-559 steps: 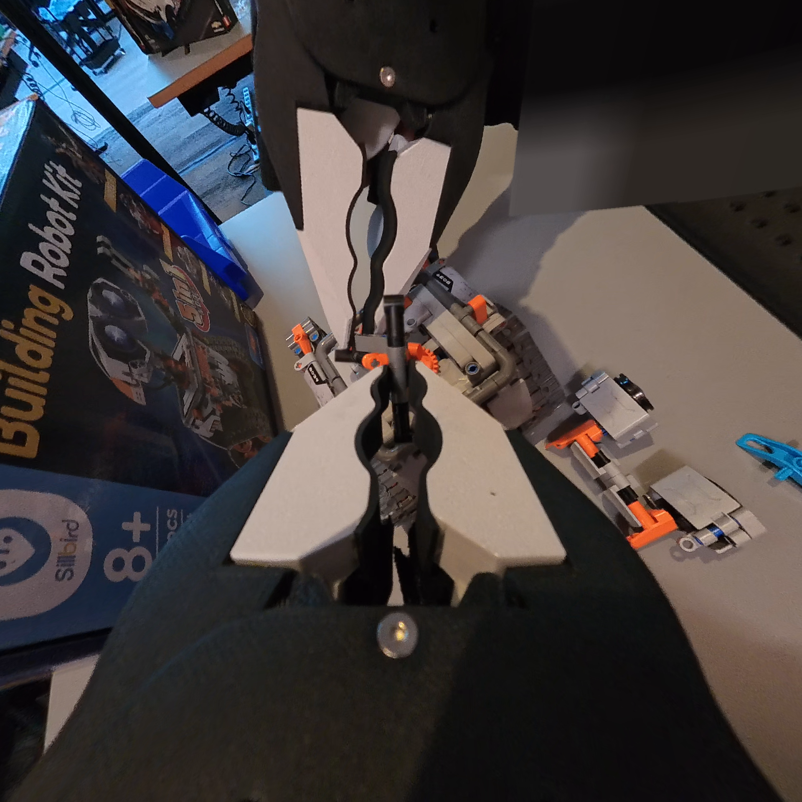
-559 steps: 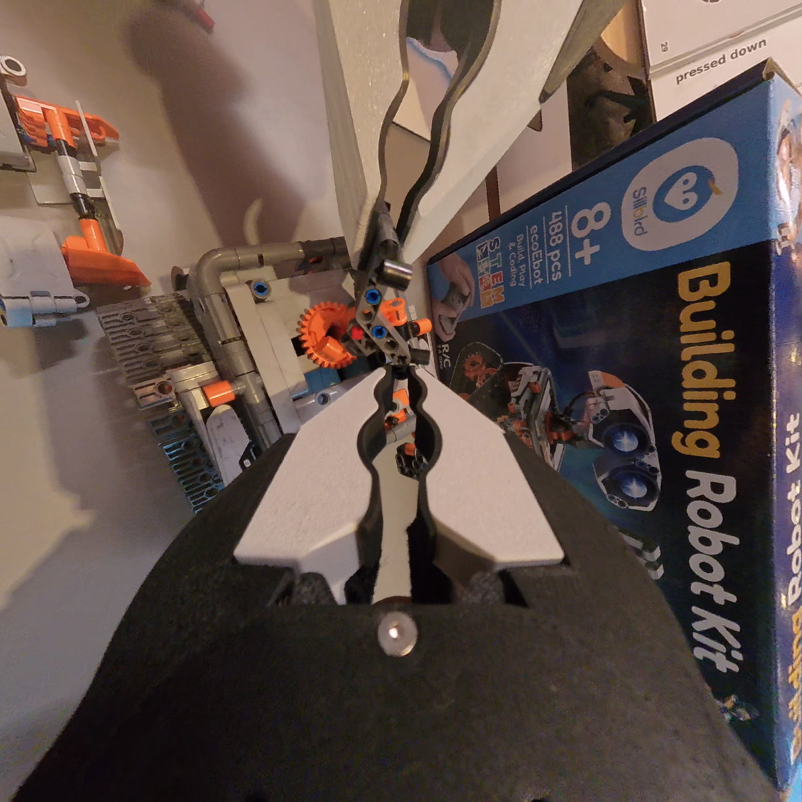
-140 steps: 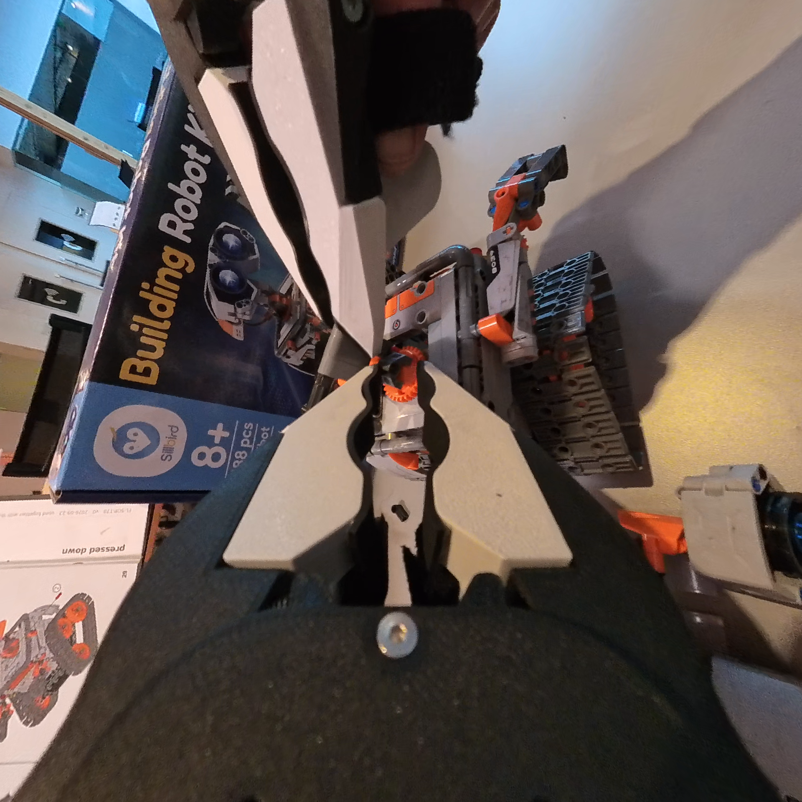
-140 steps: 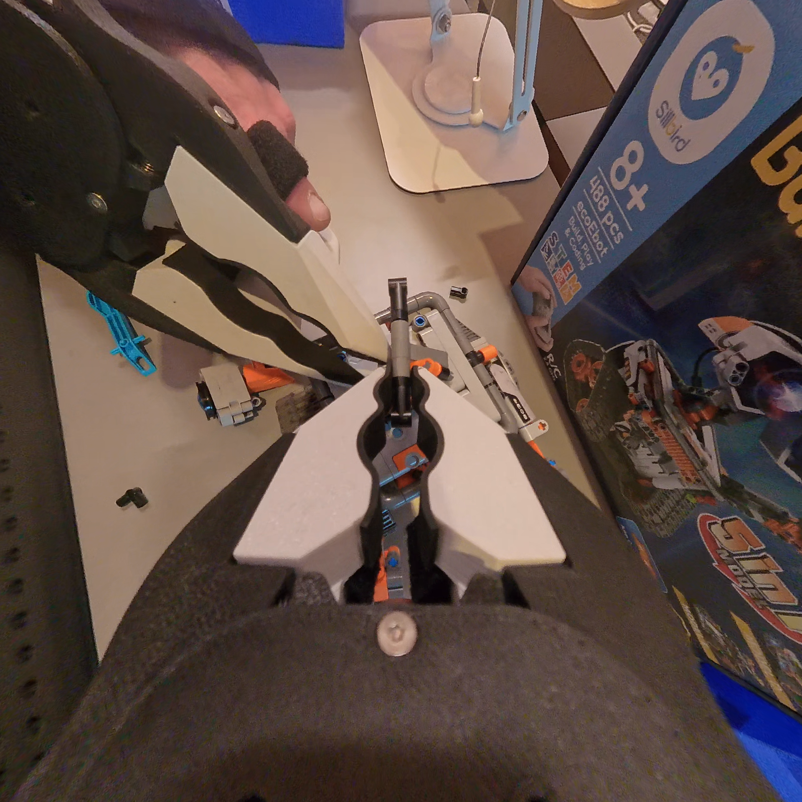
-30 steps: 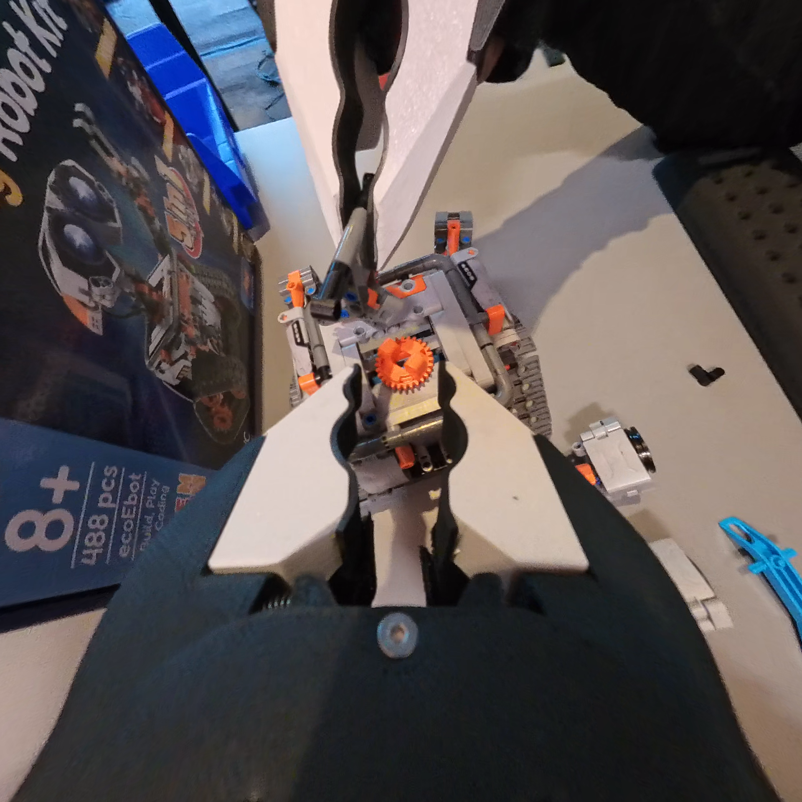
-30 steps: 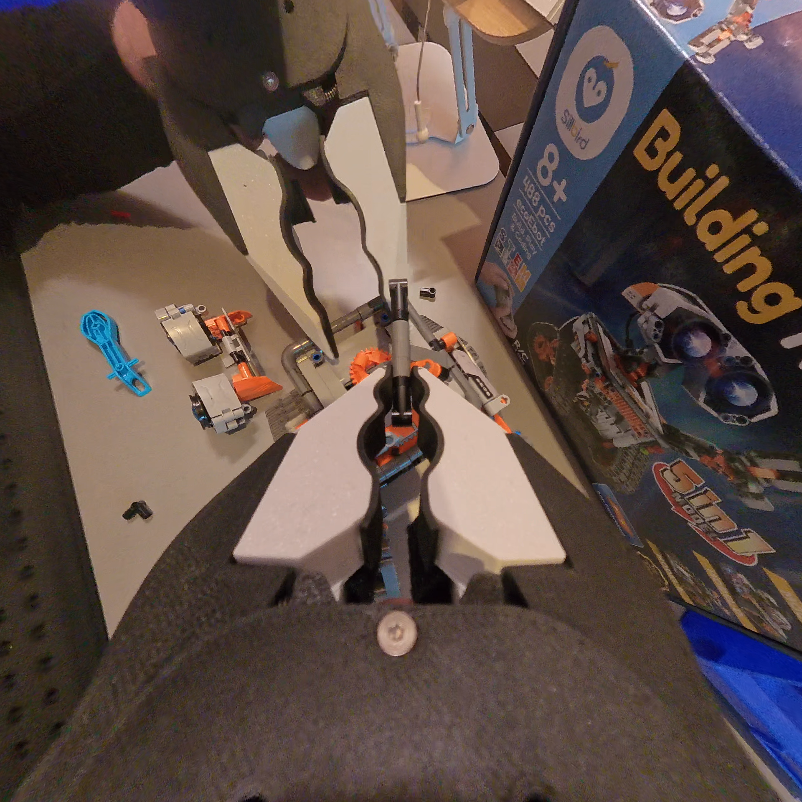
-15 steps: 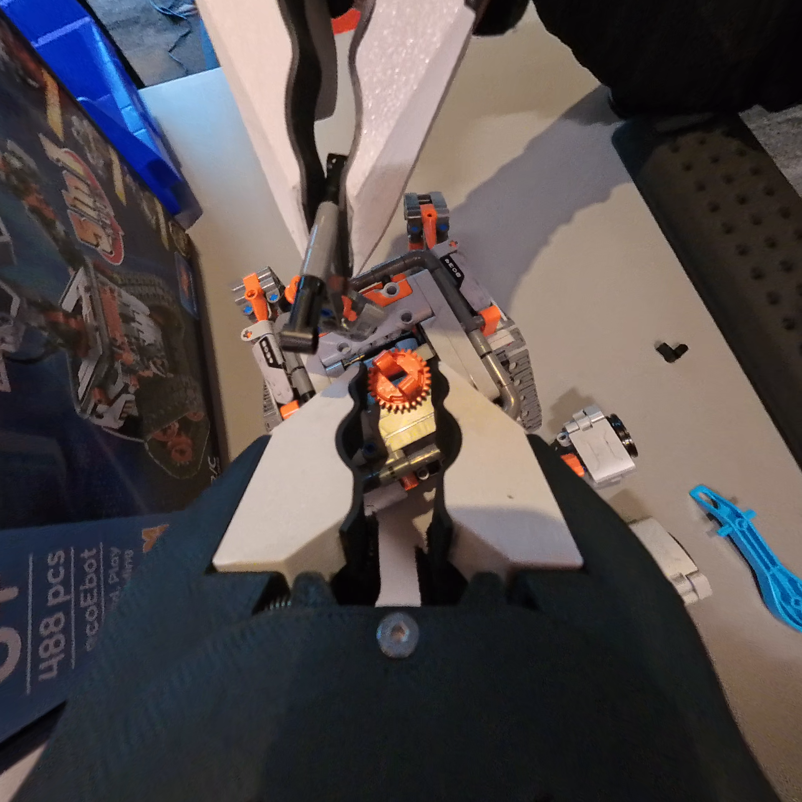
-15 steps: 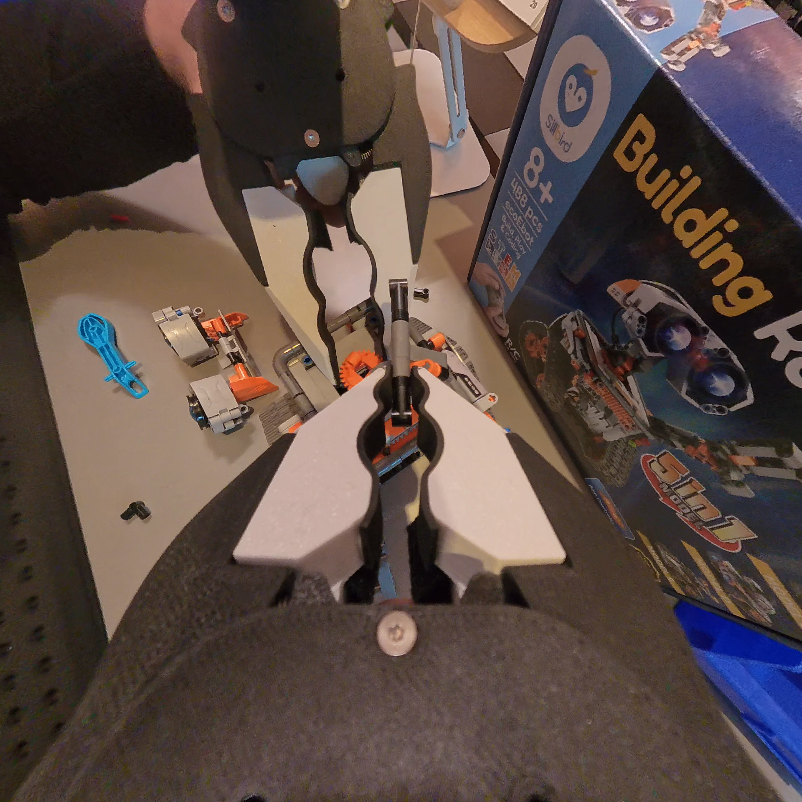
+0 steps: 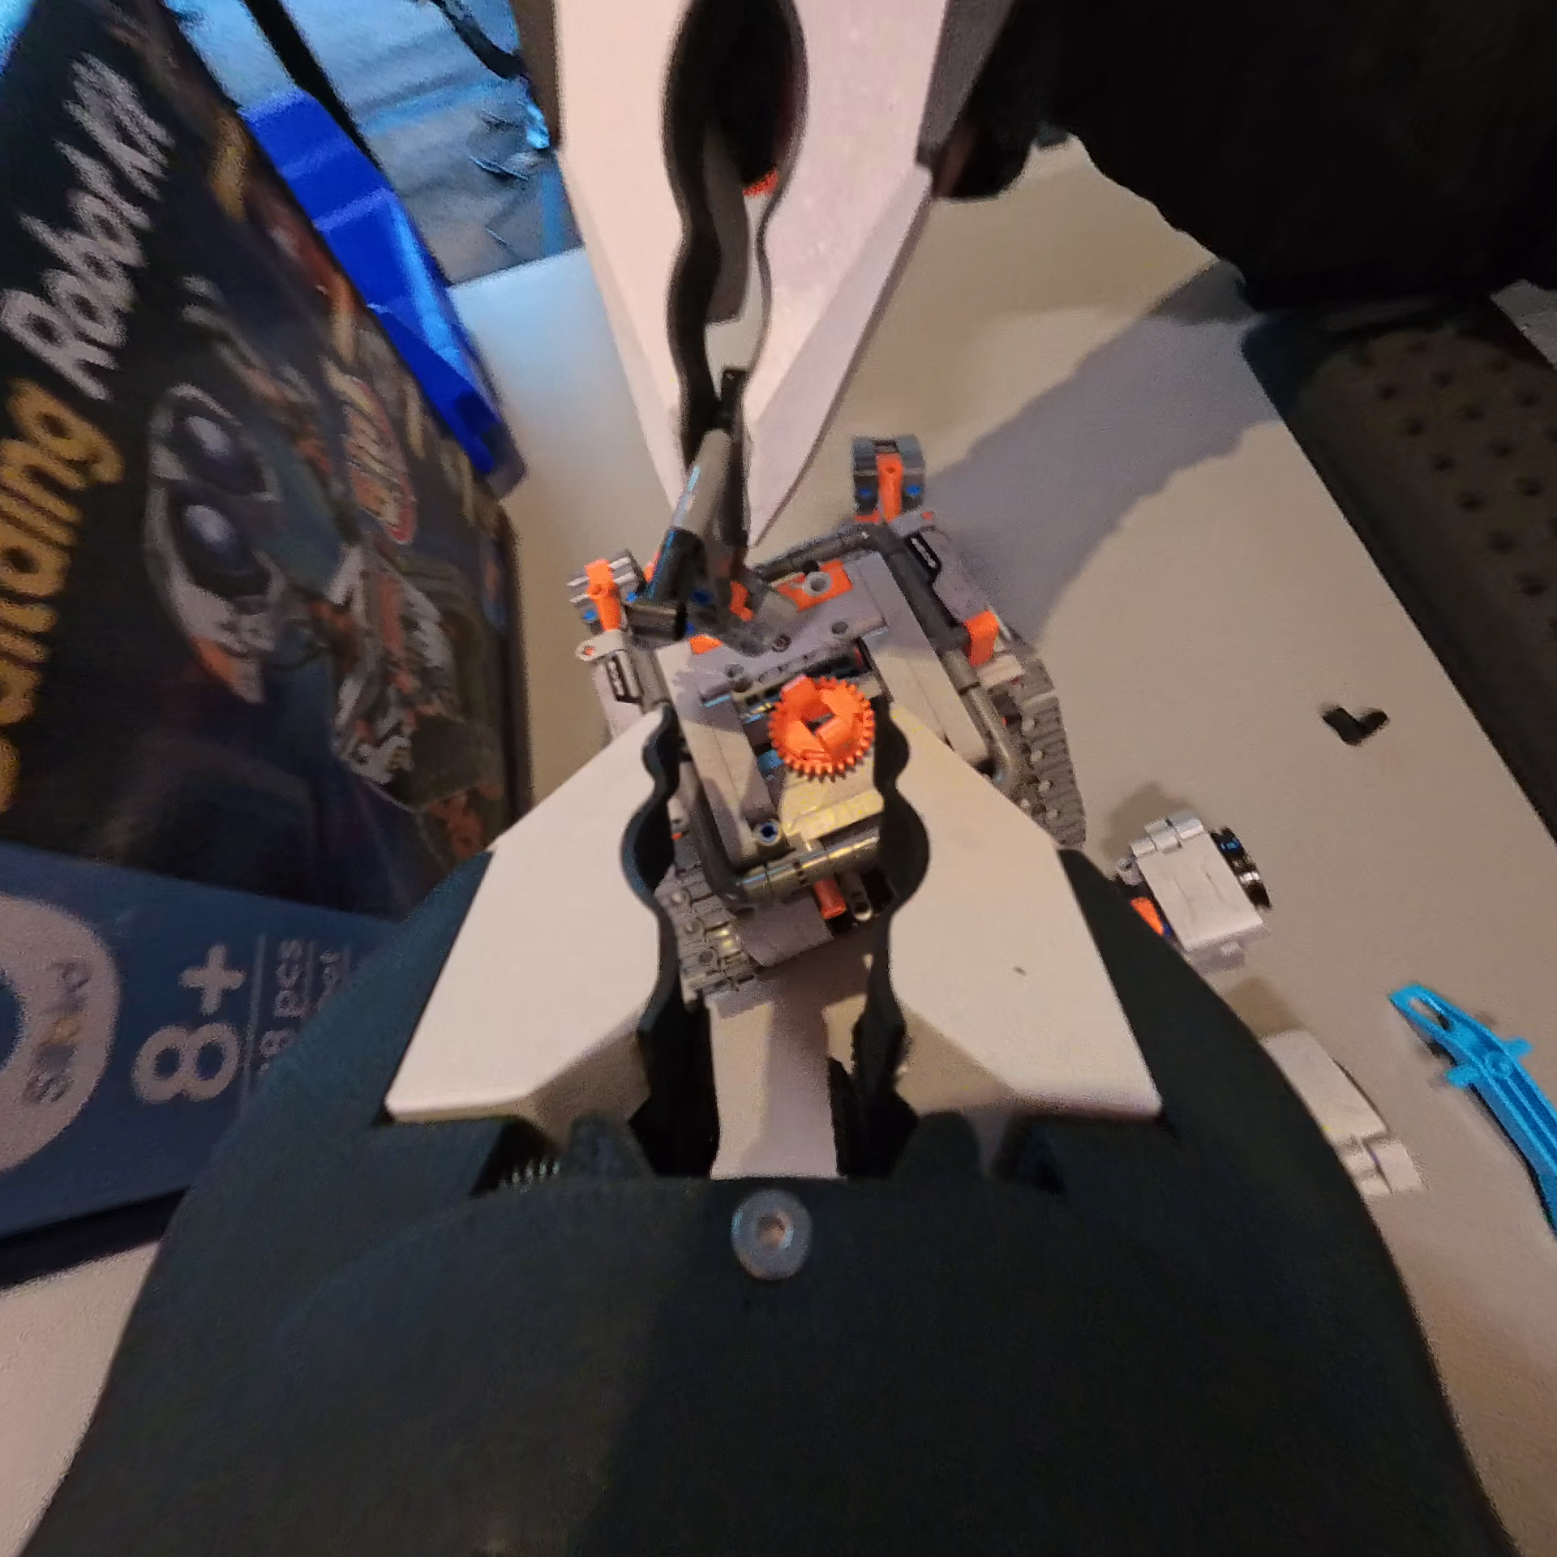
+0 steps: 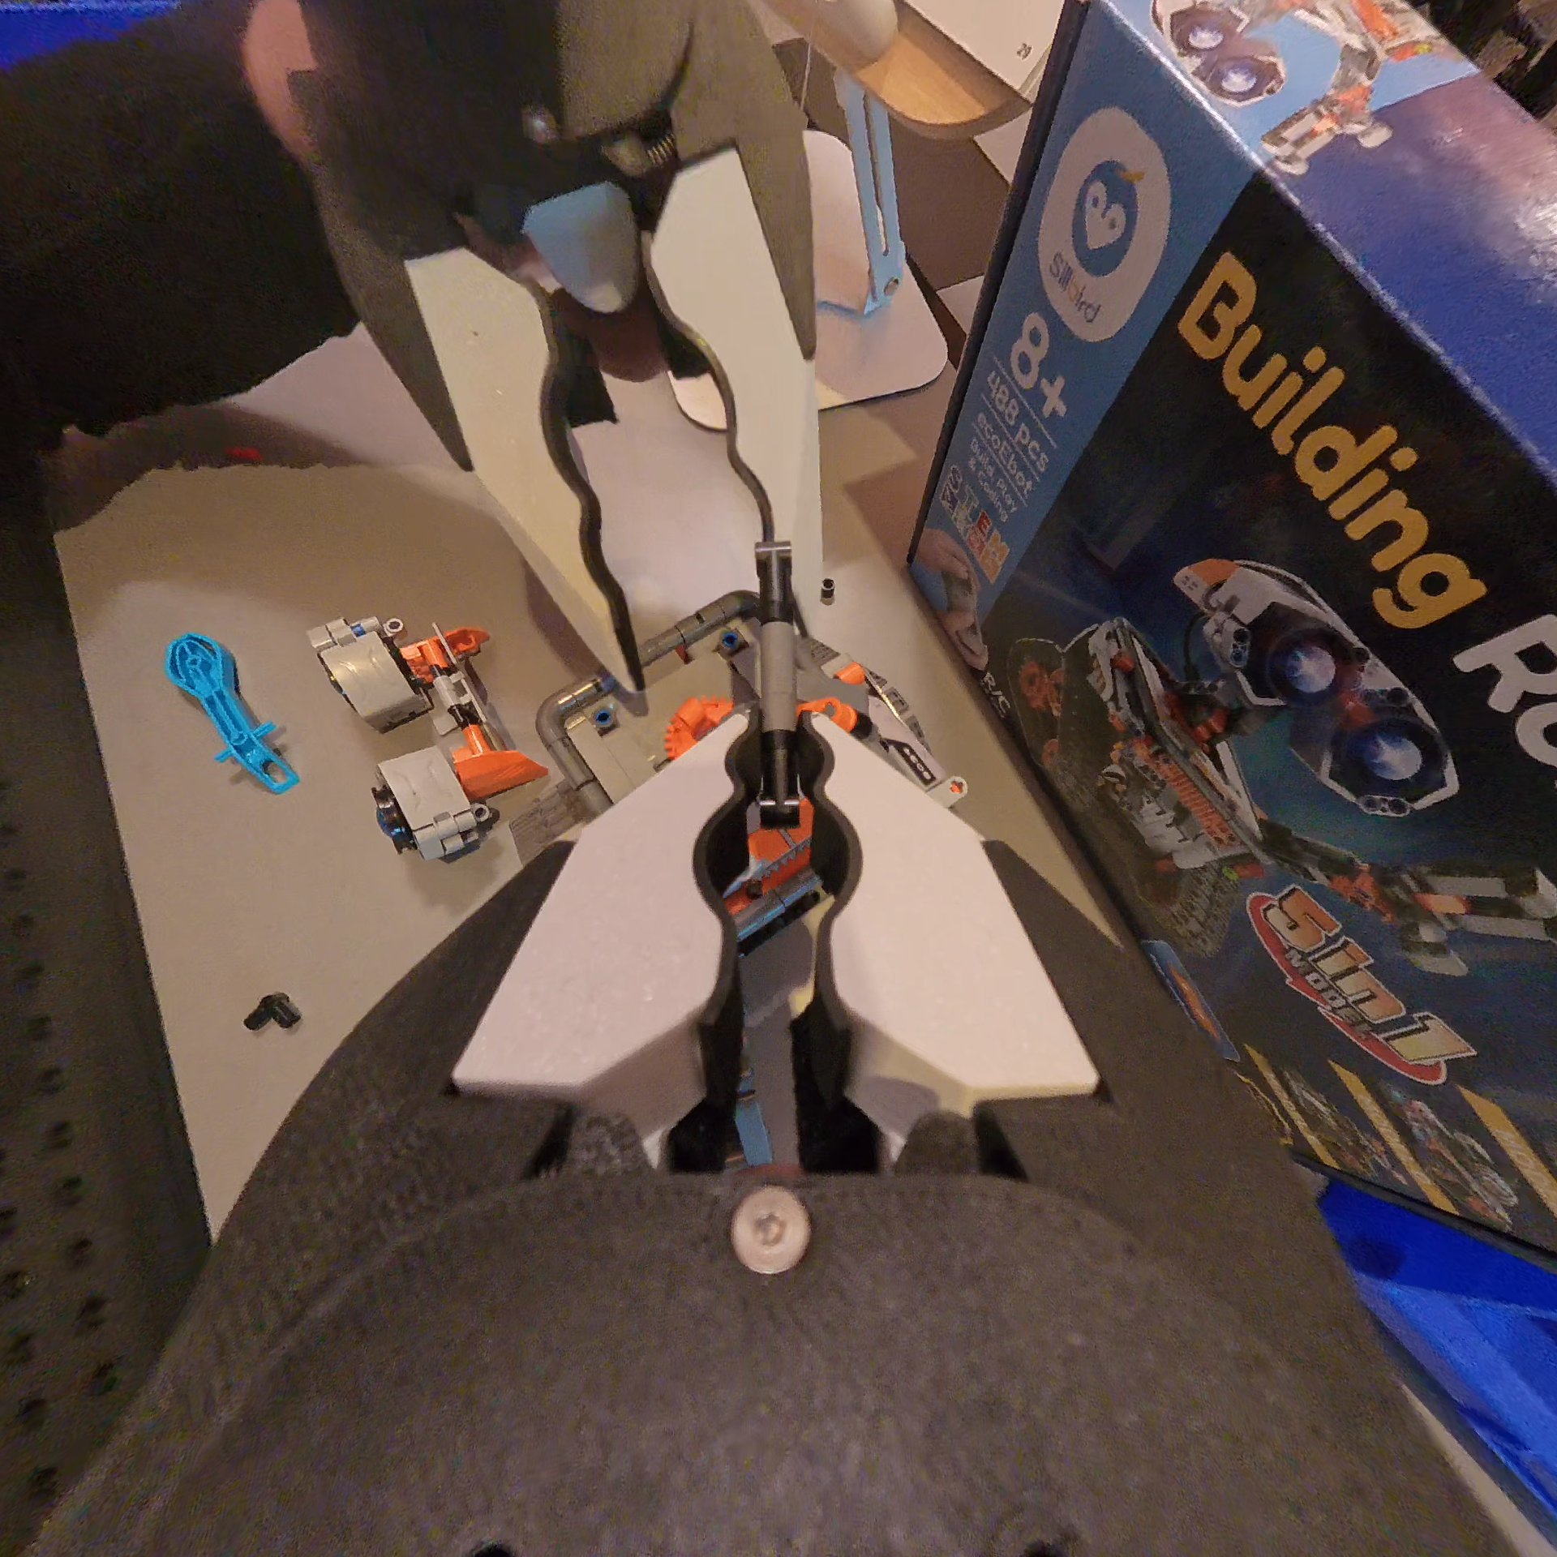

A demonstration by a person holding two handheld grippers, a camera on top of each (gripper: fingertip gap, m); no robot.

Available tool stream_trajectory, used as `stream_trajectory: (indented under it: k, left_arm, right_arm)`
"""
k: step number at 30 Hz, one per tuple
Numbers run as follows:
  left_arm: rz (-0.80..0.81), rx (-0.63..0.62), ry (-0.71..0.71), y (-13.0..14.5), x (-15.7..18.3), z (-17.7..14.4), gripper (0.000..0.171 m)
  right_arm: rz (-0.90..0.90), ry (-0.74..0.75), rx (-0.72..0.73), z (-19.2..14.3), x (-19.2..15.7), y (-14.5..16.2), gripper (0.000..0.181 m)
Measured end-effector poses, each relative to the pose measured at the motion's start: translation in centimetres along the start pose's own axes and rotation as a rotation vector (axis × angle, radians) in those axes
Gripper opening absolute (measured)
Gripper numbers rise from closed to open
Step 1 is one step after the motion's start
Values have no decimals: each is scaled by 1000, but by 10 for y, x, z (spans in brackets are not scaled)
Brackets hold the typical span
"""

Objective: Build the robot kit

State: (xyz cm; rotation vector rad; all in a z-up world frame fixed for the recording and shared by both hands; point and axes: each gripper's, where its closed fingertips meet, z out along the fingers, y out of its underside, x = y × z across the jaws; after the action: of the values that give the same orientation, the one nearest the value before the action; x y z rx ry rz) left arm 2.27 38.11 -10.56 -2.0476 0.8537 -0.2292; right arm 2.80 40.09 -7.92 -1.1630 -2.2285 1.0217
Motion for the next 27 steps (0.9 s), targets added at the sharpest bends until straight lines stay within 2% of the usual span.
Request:
stream_trajectory:
  k: [2, 5, 10, 14, 19, 22, 25, 27]
  left_arm:
    - [4, 62, -49, -12, 1, -7, 41]
    - [7, 81, -150, -19, -7, -13, 40]
    - [-45, 70, -145, -14, -7, -18, 44]
    - [-54, 26, -165, -6, -4, -21, 57]
    - [-10, 57, -202, -20, 0, -29, 57]
    - [-6, 13, -224, -17, -2, -28, 57]
    - [-73, -41, -194, -6, 7, -18, 68]
    - [-82, -120, -187, 10, 17, -8, 78]
  right_arm:
    - [0, 1, 11, 1, -1, -3, 5]
    - [-5, 7, 19, 1, -3, -6, 5]
    - [-5, 23, 38, -6, -2, -10, 6]
    - [-2, 16, 55, -13, 0, -12, 6]
    - [-69, -38, 50, -12, -12, -10, 6]
    - [-76, -19, 28, -9, -8, -6, 5]
    - [-57, -4, 31, -12, 0, -3, 6]
    - [-46, 5, 43, -17, 5, -3, 6]
